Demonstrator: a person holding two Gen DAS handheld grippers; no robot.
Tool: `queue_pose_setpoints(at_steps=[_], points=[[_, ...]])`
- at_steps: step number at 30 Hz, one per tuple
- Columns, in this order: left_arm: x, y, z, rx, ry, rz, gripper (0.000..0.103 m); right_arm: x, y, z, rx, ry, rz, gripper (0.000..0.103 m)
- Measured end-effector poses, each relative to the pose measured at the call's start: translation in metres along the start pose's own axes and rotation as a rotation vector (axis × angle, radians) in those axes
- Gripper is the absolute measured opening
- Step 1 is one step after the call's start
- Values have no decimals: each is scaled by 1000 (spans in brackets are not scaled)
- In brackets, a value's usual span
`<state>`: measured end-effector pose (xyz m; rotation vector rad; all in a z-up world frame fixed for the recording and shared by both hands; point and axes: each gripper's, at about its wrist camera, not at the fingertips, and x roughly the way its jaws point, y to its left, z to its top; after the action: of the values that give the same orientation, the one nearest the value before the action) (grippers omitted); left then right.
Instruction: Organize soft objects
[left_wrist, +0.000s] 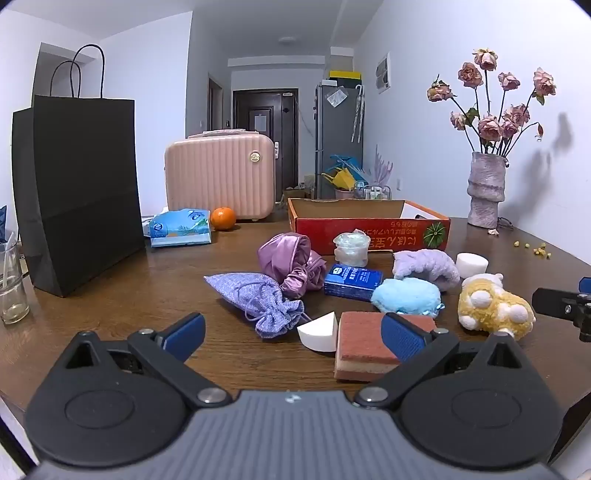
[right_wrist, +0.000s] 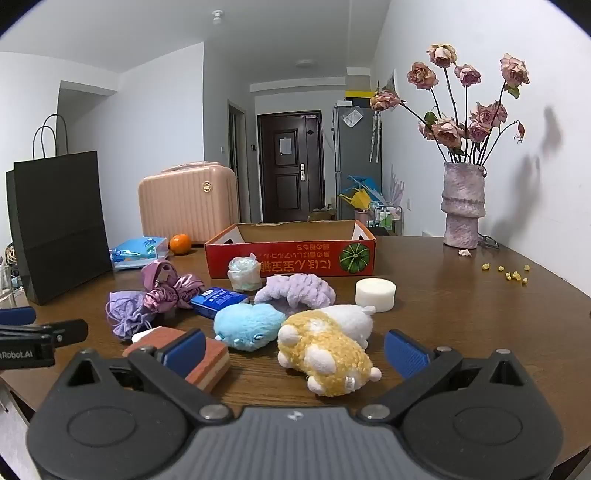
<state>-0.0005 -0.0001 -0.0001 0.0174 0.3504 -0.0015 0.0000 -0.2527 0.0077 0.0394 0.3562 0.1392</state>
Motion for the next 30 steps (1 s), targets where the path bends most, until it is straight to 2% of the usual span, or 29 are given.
queue_pose_setpoints(at_steps=[30], points=[[-3, -6, -2, 16, -7, -34, 103, -1, 2, 0, -5, 9, -2, 103]])
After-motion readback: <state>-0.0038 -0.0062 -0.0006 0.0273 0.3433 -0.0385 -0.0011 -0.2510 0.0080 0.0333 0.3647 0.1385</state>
